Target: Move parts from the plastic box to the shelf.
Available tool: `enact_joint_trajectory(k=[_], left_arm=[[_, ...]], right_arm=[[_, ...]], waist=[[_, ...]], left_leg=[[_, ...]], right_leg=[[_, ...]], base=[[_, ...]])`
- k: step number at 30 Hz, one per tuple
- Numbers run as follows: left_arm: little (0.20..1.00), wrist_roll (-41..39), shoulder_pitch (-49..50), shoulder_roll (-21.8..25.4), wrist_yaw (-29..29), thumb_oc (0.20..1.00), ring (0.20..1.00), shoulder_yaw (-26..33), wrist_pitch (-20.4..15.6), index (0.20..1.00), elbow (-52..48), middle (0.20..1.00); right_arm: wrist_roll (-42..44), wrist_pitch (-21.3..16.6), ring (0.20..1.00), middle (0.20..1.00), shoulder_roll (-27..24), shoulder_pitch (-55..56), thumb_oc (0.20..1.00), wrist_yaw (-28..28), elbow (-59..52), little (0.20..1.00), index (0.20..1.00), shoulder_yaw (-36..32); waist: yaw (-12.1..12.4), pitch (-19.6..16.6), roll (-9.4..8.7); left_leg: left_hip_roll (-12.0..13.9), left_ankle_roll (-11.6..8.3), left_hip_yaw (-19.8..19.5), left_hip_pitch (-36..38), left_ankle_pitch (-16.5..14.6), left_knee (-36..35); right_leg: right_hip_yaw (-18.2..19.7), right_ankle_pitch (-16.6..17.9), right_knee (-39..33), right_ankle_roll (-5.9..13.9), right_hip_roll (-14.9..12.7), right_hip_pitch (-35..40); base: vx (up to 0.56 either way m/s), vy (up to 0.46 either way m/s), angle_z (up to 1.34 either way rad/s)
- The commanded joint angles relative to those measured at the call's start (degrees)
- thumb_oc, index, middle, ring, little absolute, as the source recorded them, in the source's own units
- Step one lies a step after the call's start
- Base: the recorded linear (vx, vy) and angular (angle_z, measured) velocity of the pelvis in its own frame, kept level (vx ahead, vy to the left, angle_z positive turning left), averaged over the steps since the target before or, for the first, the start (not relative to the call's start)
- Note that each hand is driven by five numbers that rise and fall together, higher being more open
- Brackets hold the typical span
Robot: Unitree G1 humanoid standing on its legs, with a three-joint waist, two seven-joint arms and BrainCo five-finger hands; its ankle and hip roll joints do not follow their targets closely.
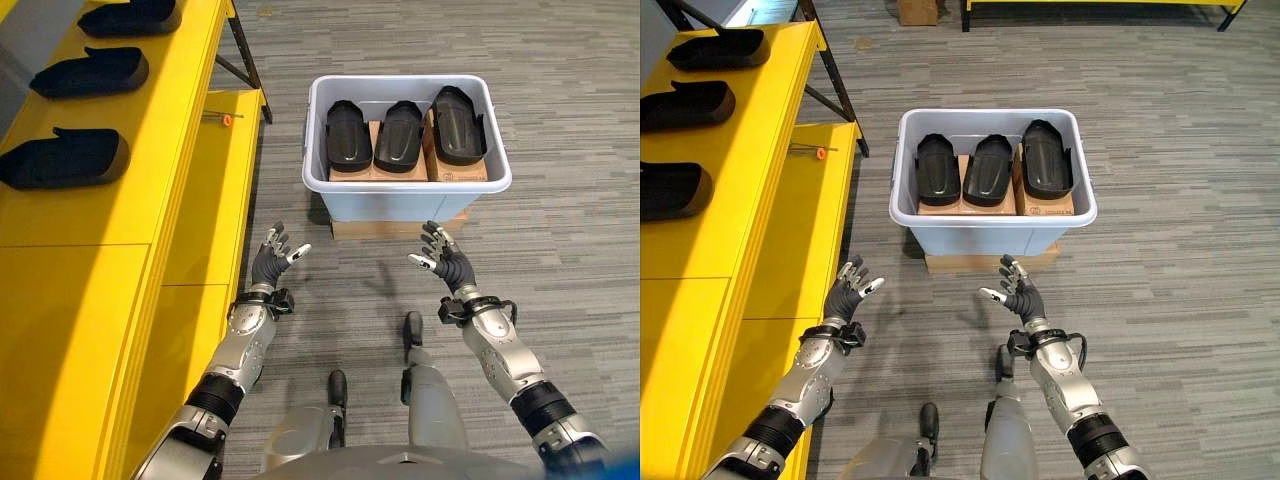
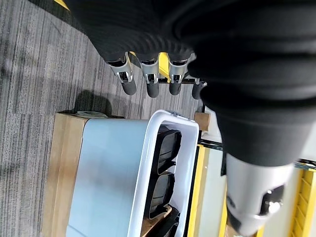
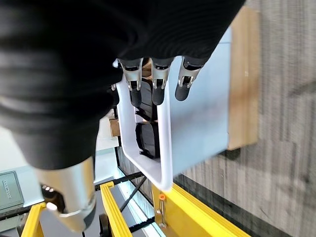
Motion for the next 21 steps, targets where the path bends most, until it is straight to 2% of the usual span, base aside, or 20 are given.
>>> enact_joint_trajectory(k=[1, 3, 4, 5, 6, 7, 8, 9, 10, 11, 12, 13, 14, 15, 16, 17, 18, 20, 21], left_arm=[[1.0, 0.5, 0.6, 0.3, -0.9, 1.0, 1.0, -0.9, -3.3, 1.0, -5.2, 1.0], [1.0, -0.2, 0.9, -0.8, -1.2, 1.0, 1.0, -1.0, -3.0, 1.0, -4.8, 1.0], [1.0, -0.2, 0.9, -0.8, -1.2, 1.0, 1.0, -1.0, -3.0, 1.0, -4.8, 1.0], [1.0, -0.7, 0.5, -1.3, -1.1, 1.0, 1.0, -1.0, -3.2, 1.0, -4.7, 1.0], [1.0, -0.8, 0.5, -1.5, -1.0, 1.0, 1.0, -0.9, -3.2, 1.0, -4.7, 1.0], [1.0, -1.0, 0.7, -1.6, -1.1, 1.0, 1.0, -0.5, -3.1, 1.0, -4.9, 1.0], [1.0, -1.0, 0.7, -1.6, -1.1, 1.0, 1.0, -0.5, -3.0, 1.0, -5.0, 1.0], [1.0, -1.0, 1.1, -1.5, -1.0, 1.0, 1.0, -0.4, -3.1, 1.0, -5.3, 1.0], [1.0, -1.0, 2.0, -1.6, -1.2, 1.0, 1.0, -0.3, -2.6, 1.0, -5.5, 1.0], [1.0, -1.0, 2.0, -1.6, -1.2, 1.0, 1.0, -0.3, -2.6, 1.0, -5.5, 1.0], [1.0, -1.2, 2.3, -1.7, -1.4, 1.0, 1.0, -0.4, -2.4, 1.0, -5.7, 1.0], [1.0, -1.2, 2.2, -1.8, -1.5, 1.0, 1.0, -0.6, -2.3, 1.0, -5.4, 1.0], [1.0, -1.2, 1.7, -1.9, -1.6, 1.0, 1.0, -1.0, -2.3, 1.0, -5.1, 1.0], [1.0, -1.2, 1.7, -1.9, -1.6, 1.0, 1.0, -1.1, -2.3, 1.0, -5.0, 1.0], [1.0, -0.9, 1.2, -2.1, -1.6, 1.0, 1.0, -1.5, -2.3, 1.0, -4.3, 1.0], [1.0, -0.6, 1.0, -2.1, -1.5, 1.0, 1.0, -1.7, -2.3, 1.0, -4.0, 1.0], [1.0, -0.1, 0.7, -2.1, -1.2, 1.0, 1.0, -1.7, -2.4, 1.0, -3.7, 1.0], [1.0, -0.1, 0.6, -2.0, -1.1, 1.0, 1.0, -1.8, -2.5, 1.0, -3.7, 1.0], [1.0, -0.4, 0.7, -1.5, -1.2, 1.0, 1.0, -1.6, -2.8, 1.0, -4.2, 1.0]], right_arm=[[-0.2, -2.8, 1.0, 1.0, -1.7, -2.2, 1.0, 0.7, -3.7, 1.0, 1.0, -2.0], [-0.1, -3.0, 1.0, 1.0, -2.3, -2.1, 1.0, 0.7, -3.3, 1.0, 1.0, -1.9], [-0.1, -3.0, 1.0, 1.0, -2.3, -2.1, 1.0, 0.7, -3.3, 1.0, 1.0, -1.9], [0.0, -3.2, 1.0, 1.0, -2.7, -2.3, 1.0, 0.7, -2.7, 1.0, 1.0, -2.0], [-0.1, -3.1, 1.0, 1.0, -2.9, -2.2, 1.0, 0.6, -2.7, 1.0, 1.0, -2.0], [0.0, -3.2, 1.0, 1.0, -3.2, -1.8, 1.0, 0.4, -2.7, 1.0, 1.0, -2.2], [0.0, -3.2, 1.0, 1.0, -3.2, -1.7, 1.0, 0.4, -2.7, 1.0, 1.0, -2.2], [0.0, -3.3, 1.0, 1.0, -3.3, -1.5, 1.0, 0.3, -2.8, 1.0, 1.0, -2.3], [-0.4, -3.7, 1.0, 1.0, -4.0, -0.6, 1.0, -0.2, -3.1, 1.0, 1.0, -2.4], [-0.4, -3.7, 1.0, 1.0, -4.0, -0.6, 1.0, -0.2, -3.1, 1.0, 1.0, -2.4], [-0.5, -3.7, 1.0, 1.0, -4.0, -0.1, 1.0, -0.4, -3.1, 1.0, 1.0, -2.7], [-0.6, -3.6, 1.0, 1.0, -4.1, -0.1, 1.0, -0.6, -3.0, 1.0, 1.0, -2.7], [-0.5, -3.6, 1.0, 1.0, -4.2, -0.4, 1.0, -0.9, -2.5, 1.0, 1.0, -2.8], [-0.5, -3.6, 1.0, 1.0, -4.2, -0.4, 1.0, -0.9, -2.5, 1.0, 1.0, -2.8], [-0.4, -3.8, 1.0, 1.0, -4.1, -0.4, 1.0, -1.3, -1.9, 1.0, 1.0, -3.0], [-0.3, -3.8, 1.0, 1.0, -4.1, -0.3, 1.0, -1.5, -2.0, 1.0, 1.0, -3.3], [-0.3, -4.2, 1.0, 1.0, -3.6, -0.1, 1.0, -1.8, -1.8, 1.0, 1.0, -3.4], [-0.3, -4.1, 1.0, 1.0, -3.6, 0.1, 1.0, -1.8, -1.7, 1.0, 1.0, -3.6], [-0.3, -4.0, 1.0, 1.0, -3.0, 1.0, 1.0, -1.4, -1.9, 1.0, 1.0, -3.6]], waist=[[-0.7, -1.2, 1.03], [-0.8, -2.4, 1.51], [-0.9, -2.4, 1.55], [-0.8, -2.9, 1.71], [-0.8, -3.1, 1.72], [-0.6, -3.4, 1.29], [-0.7, -3.4, 1.32], [-0.6, -3.3, 0.99], [0.4, -1.9, -0.9], [0.4, -1.9, -0.85], [0.5, -1.7, -1.2], [1.0, -1.3, -1.52], [1.4, -1.4, -1.5], [1.5, -1.3, -1.55], [1.4, -1.7, -1.18], [1.7, -1.8, -0.98], [1.9, -1.8, -0.25], [2.0, -1.8, -0.12], [1.8, -2.0, 0.16]], left_leg=[[5.9, -4.02, 1.2, -0.6, 0.2, 4.4], [8.0, -5.21, 0.7, -0.1, 3.2, 5.4], [8.1, -5.25, 0.6, -0.1, 3.2, 5.4], [9.2, -5.9, -0.3, -0.2, 6.2, 6.7], [9.6, -6.16, -0.5, -0.3, 7.3, 7.4], [10.8, -6.46, -0.9, -1.6, 10.4, 11.5], [10.9, -6.49, -0.9, -1.7, 10.3, 11.7], [11.6, -6.55, -0.9, -3.0, 12.4, 15.5], [11.0, -5.71, 0.2, -8.5, 13.2, 26.7], [11.1, -5.69, 0.2, -8.6, 13.1, 26.9], [11.5, -5.41, 1.7, -10.3, 12.5, 26.1], [10.6, -5.33, 2.3, -12.5, 11.0, 24.6], [9.9, -5.23, 3.2, -14.7, 9.3, 18.0], [9.9, -5.2, 3.3, -14.5, 9.3, 17.8], [10.7, -5.49, 5.0, -15.2, 10.4, 10.5], [10.9, -5.93, 5.4, -15.1, 11.8, 7.1], [11.4, -7.08, 6.6, -15.5, 15.5, 2.5], [11.8, -7.43, 6.8, -15.3, 16.0, 2.4], [11.2, -6.64, 6.1, -13.3, 13.5, 2.2]], right_leg=[[-0.6, 0.2, 5.8, 1.23, 3.6, 0.0], [-2.0, -1.8, 6.5, -0.09, 5.6, 1.5], [-2.1, -1.8, 6.5, -0.12, 5.6, 1.5], [-2.7, -3.1, 6.7, -1.26, 7.3, 2.2], [-2.8, -3.7, 6.6, -1.62, 7.9, 2.6], [-2.6, -4.9, 5.9, -2.78, 9.3, 3.9], [-2.7, -4.9, 5.9, -2.81, 9.3, 3.9], [-2.6, -5.5, 5.7, -3.7, 10.0, 4.8], [-2.6, -7.0, 5.2, -5.53, 10.4, 8.1], [-2.7, -7.0, 5.2, -5.52, 10.4, 8.2], [-3.1, -7.5, 4.9, -5.63, 10.2, 9.1], [-3.0, -7.7, 4.8, -5.25, 9.9, 10.1], [-3.2, -7.8, 3.7, -4.47, 9.8, 11.5], [-3.1, -7.8, 3.7, -4.44, 9.7, 11.6], [-3.5, -8.1, 3.2, -3.94, 9.8, 12.2], [-3.4, -8.1, 3.0, -3.79, 10.0, 12.8], [-3.6, -8.6, 2.7, -3.59, 10.6, 13.9], [-3.6, -8.8, 3.1, -3.43, 10.3, 14.1], [-3.4, -9.8, 3.8, -2.61, 9.6, 14.5]], base=[[0.33, -0.287, 0.07], [0.25, -0.242, -0.19], [0.19, -0.228, -0.28], [0.18, -0.225, -0.21], [0.28, -0.358, -0.18], [0.15, -0.201, -0.08], [0.14, -0.224, -0.09], [0.14, -0.308, -0.08], [0.14, -0.305, -0.03], [0.14, -0.262, 0.09], [0.08, -0.055, 0.13], [0.16, -0.038, 0.29], [0.13, 0.008, 0.14], [0.15, 0.058, 0.13], [0.12, 0.072, -0.04], [0.18, 0.114, 0.11], [0.17, 0.12, 0.13], [0.13, 0.121, 0.02], [0.09, 0.112, -0.22]])
